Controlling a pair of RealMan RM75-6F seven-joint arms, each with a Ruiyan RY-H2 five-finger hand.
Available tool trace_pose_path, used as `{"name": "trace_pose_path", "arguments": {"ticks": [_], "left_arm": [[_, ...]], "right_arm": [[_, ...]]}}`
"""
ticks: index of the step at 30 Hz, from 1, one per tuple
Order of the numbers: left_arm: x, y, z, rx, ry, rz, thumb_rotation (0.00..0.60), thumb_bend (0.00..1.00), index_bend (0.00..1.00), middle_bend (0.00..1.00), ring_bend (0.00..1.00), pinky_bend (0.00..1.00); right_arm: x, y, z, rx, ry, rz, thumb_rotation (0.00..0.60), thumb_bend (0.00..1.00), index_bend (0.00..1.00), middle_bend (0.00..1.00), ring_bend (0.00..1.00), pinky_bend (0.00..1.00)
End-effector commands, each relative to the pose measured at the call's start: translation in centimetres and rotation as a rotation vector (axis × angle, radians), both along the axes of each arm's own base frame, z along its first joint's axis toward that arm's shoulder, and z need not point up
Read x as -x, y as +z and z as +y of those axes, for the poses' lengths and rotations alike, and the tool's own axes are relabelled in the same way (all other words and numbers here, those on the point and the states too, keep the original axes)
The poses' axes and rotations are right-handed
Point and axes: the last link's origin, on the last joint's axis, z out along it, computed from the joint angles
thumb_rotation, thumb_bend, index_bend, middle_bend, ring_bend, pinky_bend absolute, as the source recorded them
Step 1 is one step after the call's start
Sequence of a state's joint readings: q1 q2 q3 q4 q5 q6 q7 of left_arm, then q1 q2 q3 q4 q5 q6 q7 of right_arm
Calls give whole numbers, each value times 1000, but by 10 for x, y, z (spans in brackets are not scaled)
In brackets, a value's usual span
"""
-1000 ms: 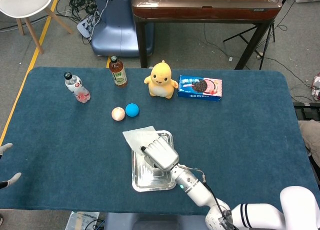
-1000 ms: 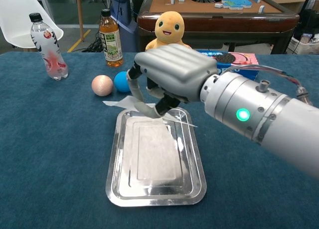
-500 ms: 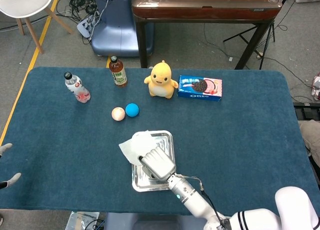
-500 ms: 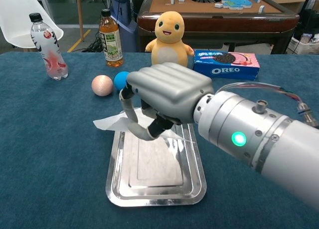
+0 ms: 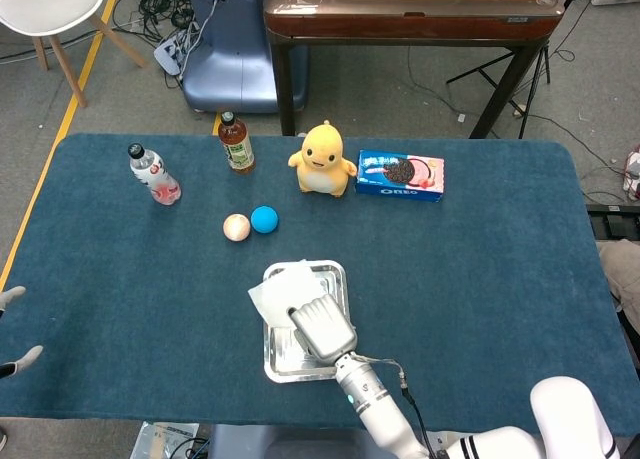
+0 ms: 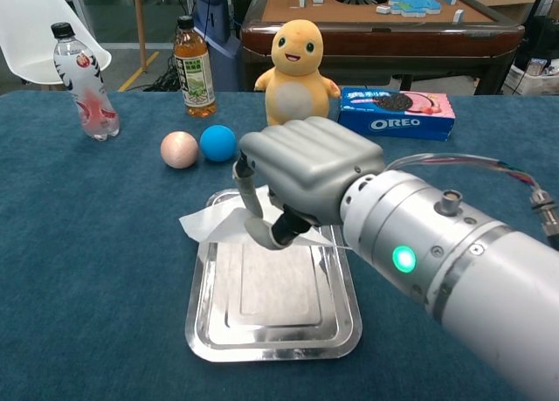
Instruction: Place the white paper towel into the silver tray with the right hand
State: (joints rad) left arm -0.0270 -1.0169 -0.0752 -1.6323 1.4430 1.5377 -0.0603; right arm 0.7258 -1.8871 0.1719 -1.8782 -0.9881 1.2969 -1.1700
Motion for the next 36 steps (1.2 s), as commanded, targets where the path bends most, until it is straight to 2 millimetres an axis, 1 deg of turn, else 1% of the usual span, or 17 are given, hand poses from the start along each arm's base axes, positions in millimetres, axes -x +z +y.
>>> {"name": "trace_pose_path", "arguments": {"ticks": [1,7,14,18,27,31,33,36], "left_arm": [[0,0,0,0,-1,-1,600,137,216,268,198,421],[-1,0,-1,2,-3,0,600,137,216,268,198,422],[-1,-1,0,6,-2,1,600,137,216,268,198,422],[-1,-1,0,4,-3,0,600,137,216,268,198,421],[-2,1,-2,-1,-8,-3,600,137,216,268,198,421],[-2,2,-2,-1,-6,-3,600,137,216,268,198,422],[-2,1,-2,0,-6,-4,600,137,216,268,198,422],[-2,1,-2,1,-5,-3,600,137,216,268,198,422]], "right_arm": [[0,1,0,19,-30,12,600,509,659,1000,1000,1000],[0,1,1,35,-58,13,600,514,659,1000,1000,1000],[-4,-6,9,-48,-98,-46,600,515,662,1000,1000,1000],[-5,-10,12,-76,-118,-51,600,516,662,1000,1000,1000],[0,-21,13,-92,-129,-25,600,516,662,1000,1000,1000],[3,-22,14,-98,-123,-19,600,515,662,1000,1000,1000],[4,-22,14,-97,-120,-14,600,511,661,1000,1000,1000],[5,-21,13,-101,-116,-10,600,473,659,1000,1000,1000]]}}
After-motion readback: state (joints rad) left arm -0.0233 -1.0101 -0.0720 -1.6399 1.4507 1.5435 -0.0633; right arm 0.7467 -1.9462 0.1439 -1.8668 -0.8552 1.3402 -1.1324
